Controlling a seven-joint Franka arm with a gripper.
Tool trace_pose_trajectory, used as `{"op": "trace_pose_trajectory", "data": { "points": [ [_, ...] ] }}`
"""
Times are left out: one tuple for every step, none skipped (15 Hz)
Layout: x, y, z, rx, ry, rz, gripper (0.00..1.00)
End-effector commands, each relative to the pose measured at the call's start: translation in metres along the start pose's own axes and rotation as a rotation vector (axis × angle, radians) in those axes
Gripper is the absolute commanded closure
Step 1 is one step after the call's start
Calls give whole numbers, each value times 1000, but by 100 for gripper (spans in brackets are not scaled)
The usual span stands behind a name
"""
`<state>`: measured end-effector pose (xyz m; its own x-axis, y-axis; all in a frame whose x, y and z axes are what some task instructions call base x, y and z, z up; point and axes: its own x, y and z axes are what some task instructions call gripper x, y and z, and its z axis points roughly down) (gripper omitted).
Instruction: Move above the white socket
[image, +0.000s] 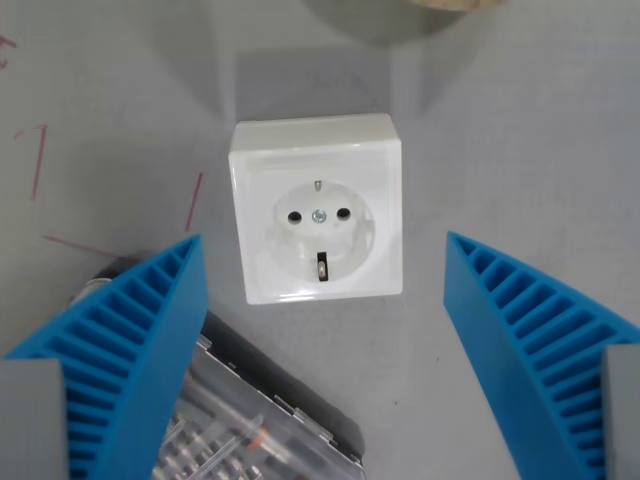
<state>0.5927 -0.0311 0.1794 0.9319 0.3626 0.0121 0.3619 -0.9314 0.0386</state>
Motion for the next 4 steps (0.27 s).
{"op": "trace_pose_trajectory", "data": {
  "points": [
    [7,8,3,35,6,-44,0],
    [7,9,3,36,6,-42,0],
    [7,9,3,37,5,-41,0],
    [7,9,4,37,5,-40,0]
  ]
}}
